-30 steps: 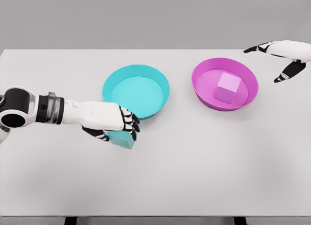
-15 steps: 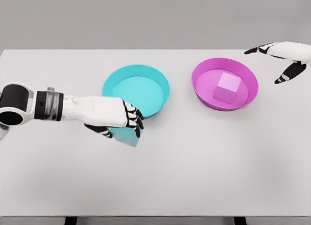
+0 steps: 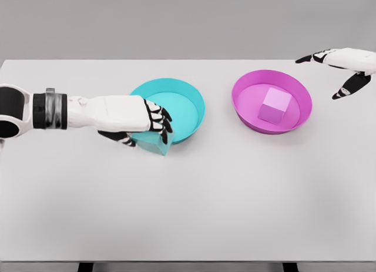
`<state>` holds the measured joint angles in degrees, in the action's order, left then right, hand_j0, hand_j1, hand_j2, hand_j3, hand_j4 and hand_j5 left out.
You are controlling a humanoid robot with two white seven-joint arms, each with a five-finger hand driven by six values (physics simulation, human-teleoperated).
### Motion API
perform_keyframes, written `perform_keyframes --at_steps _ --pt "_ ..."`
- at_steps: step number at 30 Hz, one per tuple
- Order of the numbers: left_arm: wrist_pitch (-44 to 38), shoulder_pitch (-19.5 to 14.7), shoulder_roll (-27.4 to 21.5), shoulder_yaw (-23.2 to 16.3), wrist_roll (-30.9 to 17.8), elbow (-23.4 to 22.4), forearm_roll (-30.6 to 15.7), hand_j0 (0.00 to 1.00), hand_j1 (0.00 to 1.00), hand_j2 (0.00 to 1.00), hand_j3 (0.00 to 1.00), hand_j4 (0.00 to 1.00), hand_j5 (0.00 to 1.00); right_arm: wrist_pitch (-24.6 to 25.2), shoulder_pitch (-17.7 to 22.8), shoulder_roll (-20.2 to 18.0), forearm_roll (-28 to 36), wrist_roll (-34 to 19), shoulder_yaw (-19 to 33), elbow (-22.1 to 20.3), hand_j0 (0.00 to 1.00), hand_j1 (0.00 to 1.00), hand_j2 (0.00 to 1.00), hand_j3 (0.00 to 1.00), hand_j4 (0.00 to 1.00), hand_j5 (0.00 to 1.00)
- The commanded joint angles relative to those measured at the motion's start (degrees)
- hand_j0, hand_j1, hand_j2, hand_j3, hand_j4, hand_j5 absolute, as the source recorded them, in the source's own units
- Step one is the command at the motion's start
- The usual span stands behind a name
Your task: Place the blocks in the corresponding plates according to their colors
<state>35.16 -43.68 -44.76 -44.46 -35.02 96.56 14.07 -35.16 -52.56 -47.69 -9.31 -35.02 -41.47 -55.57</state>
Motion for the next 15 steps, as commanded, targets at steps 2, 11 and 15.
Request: perform_keyframes --at_steps 2,11,15 --pt "-0.16 -0.26 1.61 0.78 0.02 -2.52 -0.27 0.63 0.63 0.63 0.63 0.63 0.63 0.16 0.09 -0.04 0.35 0.02 0.07 0.20 1.00 1.00 1.00 1.00 1.00 1.00" --pt "-0.16 -0.53 7.50 3.41 0.02 -11.66 0.00 0.63 0.63 0.63 0.63 0.63 0.63 0.16 0.09 -0.30 0.43 0.02 0.25 0.29 1.00 1.00 1.00 1.00 1.00 1.00" --pt "-0.16 -0.70 11.54 5.44 0.02 -17.99 0.17 0.63 0.63 0.63 0.63 0.63 0.63 0.16 0.00 -0.30 0.43 0.02 0.25 0.29 1.00 1.00 1.00 1.00 1.00 1.00"
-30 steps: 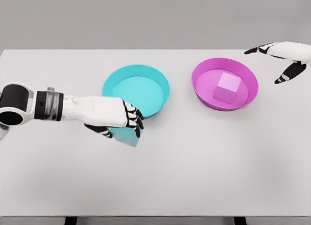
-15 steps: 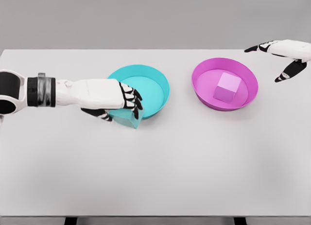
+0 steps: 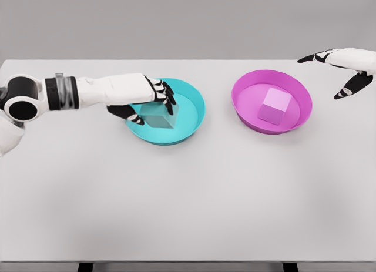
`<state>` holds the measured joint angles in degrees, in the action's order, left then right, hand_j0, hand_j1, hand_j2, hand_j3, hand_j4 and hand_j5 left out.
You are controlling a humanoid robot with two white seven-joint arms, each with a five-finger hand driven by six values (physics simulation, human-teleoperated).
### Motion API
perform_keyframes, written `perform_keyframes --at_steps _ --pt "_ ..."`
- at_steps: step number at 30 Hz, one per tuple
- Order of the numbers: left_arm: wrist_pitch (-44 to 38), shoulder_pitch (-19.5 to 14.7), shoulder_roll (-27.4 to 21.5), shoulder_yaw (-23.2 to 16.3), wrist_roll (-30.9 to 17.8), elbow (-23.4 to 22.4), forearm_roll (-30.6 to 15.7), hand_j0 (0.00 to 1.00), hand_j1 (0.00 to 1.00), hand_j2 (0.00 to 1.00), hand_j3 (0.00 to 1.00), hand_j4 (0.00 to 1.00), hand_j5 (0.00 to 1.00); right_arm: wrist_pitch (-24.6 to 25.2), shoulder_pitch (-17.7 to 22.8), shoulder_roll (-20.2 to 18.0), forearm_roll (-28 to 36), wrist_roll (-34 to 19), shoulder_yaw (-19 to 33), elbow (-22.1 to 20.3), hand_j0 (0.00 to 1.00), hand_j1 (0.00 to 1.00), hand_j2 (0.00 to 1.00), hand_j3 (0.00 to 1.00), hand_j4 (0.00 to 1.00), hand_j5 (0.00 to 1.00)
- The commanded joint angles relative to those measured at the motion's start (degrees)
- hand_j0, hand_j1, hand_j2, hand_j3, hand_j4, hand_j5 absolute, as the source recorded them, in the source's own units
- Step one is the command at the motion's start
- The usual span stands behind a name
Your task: Place the blocks in the corresponding plates according to their colors
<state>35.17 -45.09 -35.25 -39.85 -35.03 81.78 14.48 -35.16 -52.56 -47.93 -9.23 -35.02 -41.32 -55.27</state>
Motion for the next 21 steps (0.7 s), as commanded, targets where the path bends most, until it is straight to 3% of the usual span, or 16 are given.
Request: perform_keyframes --at_steps 1,10,14,16,21 --pt "-0.17 -0.09 2.55 0.83 0.03 -4.61 -0.25 0.63 0.63 0.63 0.63 0.63 0.63 0.16 0.00 -0.06 0.35 0.02 0.10 -0.01 1.00 1.00 1.00 1.00 1.00 1.00" --pt "-0.17 -2.02 8.70 0.83 0.03 -16.57 -0.16 0.66 0.66 0.66 0.66 0.66 0.66 0.16 0.09 -0.06 0.44 0.02 0.01 -0.01 1.00 1.00 1.00 1.00 1.00 1.00" --pt "-0.17 -2.11 8.70 1.53 0.03 -16.74 -0.25 0.95 0.95 0.95 0.95 0.95 0.95 0.16 -0.09 0.12 0.35 0.02 0.01 -0.19 1.00 1.00 1.00 1.00 1.00 1.00" --pt "-0.17 -2.02 8.70 2.23 0.03 -16.74 -0.25 1.00 1.00 1.00 1.00 1.00 1.00 0.16 -0.09 0.03 0.35 0.02 0.01 -0.27 1.00 1.00 1.00 1.00 1.00 1.00" --pt "-0.17 -1.85 8.61 3.81 0.03 -16.04 -0.69 1.00 1.00 1.00 1.00 1.00 1.00 0.16 0.09 -0.06 0.35 0.02 0.01 -0.27 1.00 1.00 1.00 1.00 1.00 1.00"
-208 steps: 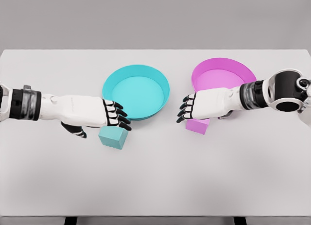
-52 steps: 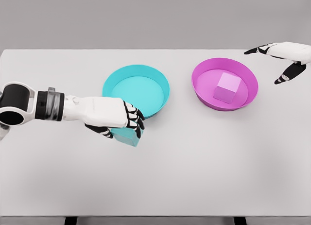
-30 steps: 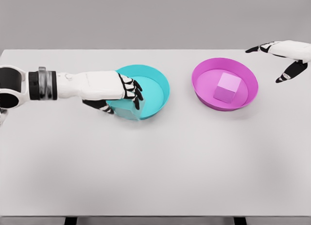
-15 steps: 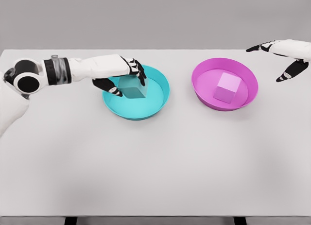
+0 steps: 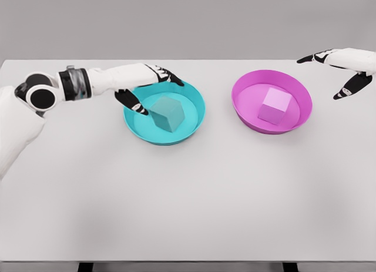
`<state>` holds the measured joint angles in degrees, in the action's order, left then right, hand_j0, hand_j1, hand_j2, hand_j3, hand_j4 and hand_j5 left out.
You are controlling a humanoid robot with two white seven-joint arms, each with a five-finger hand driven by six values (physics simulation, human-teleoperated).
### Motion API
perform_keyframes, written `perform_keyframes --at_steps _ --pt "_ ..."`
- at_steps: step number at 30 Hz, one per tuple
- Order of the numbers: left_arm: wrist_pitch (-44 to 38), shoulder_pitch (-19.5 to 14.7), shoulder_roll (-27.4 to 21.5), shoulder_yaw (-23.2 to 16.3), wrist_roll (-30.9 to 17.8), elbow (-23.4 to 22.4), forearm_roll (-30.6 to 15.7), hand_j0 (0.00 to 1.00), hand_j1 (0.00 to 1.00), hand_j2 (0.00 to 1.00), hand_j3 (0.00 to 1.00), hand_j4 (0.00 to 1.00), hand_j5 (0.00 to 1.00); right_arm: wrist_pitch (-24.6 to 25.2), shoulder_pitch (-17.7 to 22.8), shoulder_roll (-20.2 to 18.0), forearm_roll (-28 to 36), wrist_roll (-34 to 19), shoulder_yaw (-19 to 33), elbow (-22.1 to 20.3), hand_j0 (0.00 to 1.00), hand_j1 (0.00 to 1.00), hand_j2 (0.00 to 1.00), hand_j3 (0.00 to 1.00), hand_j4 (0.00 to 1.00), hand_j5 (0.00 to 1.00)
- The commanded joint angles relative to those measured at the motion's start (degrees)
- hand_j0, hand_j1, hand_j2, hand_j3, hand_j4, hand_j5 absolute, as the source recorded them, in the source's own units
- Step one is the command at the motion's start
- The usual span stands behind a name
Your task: Place the blocks in the corresponding plates according to their colors
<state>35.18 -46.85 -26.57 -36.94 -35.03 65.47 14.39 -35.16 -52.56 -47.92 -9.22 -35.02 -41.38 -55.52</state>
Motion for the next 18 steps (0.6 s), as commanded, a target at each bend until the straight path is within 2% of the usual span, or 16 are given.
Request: perform_keyframes --at_steps 1,3,5,7,10,12,13,16,18 --pt "-0.18 0.00 -0.06 1.96 0.03 0.89 -1.12 1.00 1.00 1.00 1.00 1.00 1.00 0.16 0.00 -0.16 0.34 0.02 0.07 -0.03 1.00 1.00 1.00 1.00 1.00 1.00" --pt "-0.18 0.61 -1.02 2.75 0.03 4.83 -4.63 1.00 1.00 1.00 1.00 1.00 1.00 0.16 0.00 -2.09 0.43 0.02 0.25 -0.12 1.00 1.00 1.00 1.00 1.00 1.00" --pt "-0.18 0.88 -3.31 3.10 0.03 7.48 -7.80 1.00 1.00 1.00 1.00 1.00 1.00 0.16 0.00 -2.18 0.34 0.02 0.25 -0.03 1.00 1.00 1.00 1.00 1.00 1.00" --pt "-0.18 3.34 -9.02 3.98 0.03 13.10 -14.39 1.00 1.00 1.00 1.00 1.00 1.00 0.16 -0.09 -2.18 0.43 0.02 0.25 -0.29 1.00 1.00 1.00 1.00 1.00 1.00" --pt "-0.18 7.73 -18.25 5.48 0.03 19.96 -20.63 1.00 1.00 1.00 1.00 1.00 1.00 0.16 0.00 -2.18 0.43 0.02 0.25 -0.21 1.00 1.00 1.00 1.00 1.00 1.00" --pt "-0.18 10.37 -22.46 6.88 0.03 21.02 -25.90 1.00 1.00 1.00 1.00 1.00 1.00 0.16 0.00 -2.18 0.43 0.02 0.25 -0.21 1.00 1.00 1.00 1.00 1.00 1.00" --pt "-0.18 11.42 -23.96 7.23 0.03 21.37 -26.87 1.00 1.00 1.00 1.00 1.00 1.00 0.16 -0.09 -2.00 0.43 0.02 0.25 -0.21 1.00 1.00 1.00 1.00 1.00 1.00" --pt "-0.18 15.12 -26.34 7.59 0.03 21.81 -27.67 1.00 1.00 1.00 1.00 1.00 1.00 0.16 -0.09 -1.74 0.43 0.02 0.25 -0.21 1.00 1.00 1.00 1.00 1.00 1.00" --pt "-0.18 17.49 -26.60 9.34 0.03 21.72 -27.58 1.00 1.00 1.00 1.00 1.00 1.00 0.16 -0.18 -1.65 0.43 0.02 0.25 -0.21 1.00 1.00 1.00 1.00 1.00 1.00"
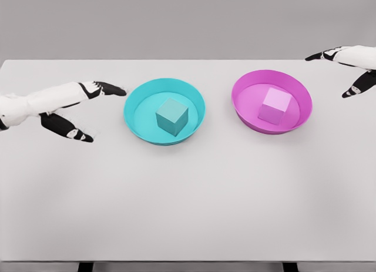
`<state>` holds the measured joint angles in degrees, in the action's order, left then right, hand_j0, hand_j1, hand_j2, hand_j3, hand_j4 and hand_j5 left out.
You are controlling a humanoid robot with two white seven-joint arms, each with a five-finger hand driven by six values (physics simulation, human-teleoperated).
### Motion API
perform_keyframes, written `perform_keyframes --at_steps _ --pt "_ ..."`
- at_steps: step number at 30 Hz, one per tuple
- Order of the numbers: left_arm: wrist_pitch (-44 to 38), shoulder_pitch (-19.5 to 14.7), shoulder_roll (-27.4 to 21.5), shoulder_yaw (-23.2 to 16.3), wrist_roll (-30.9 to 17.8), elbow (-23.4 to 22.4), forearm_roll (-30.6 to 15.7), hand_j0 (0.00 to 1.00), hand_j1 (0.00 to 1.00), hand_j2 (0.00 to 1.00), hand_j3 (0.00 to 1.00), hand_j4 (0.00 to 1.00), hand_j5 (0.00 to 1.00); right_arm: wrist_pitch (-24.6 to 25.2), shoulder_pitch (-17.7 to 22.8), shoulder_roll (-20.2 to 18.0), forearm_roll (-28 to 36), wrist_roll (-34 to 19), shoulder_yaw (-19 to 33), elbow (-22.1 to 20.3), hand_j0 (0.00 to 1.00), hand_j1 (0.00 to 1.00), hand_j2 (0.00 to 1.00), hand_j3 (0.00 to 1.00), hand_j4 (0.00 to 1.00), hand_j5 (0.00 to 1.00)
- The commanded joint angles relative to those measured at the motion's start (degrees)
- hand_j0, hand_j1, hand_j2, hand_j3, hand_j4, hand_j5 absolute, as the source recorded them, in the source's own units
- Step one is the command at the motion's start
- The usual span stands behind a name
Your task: Place the blocks in the corresponding plates according to their colors
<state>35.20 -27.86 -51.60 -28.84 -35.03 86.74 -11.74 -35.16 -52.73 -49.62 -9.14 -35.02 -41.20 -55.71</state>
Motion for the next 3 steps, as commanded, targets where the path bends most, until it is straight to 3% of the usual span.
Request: perform_keyframes --at_steps 1,3 --pt "-0.20 -0.01 -1.58 2.38 0.03 0.45 -1.45 1.00 1.00 1.00 1.00 1.00 1.00 0.16 0.00 0.14 0.35 0.02 0.07 -0.02 1.00 1.00 1.00 1.00 1.00 1.00" --pt "-0.20 2.28 -1.67 3.53 0.03 0.45 -1.45 1.00 1.00 1.00 1.00 1.00 1.00 0.16 0.00 -0.04 0.35 0.02 0.07 -0.02 1.00 1.00 1.00 1.00 1.00 1.00"
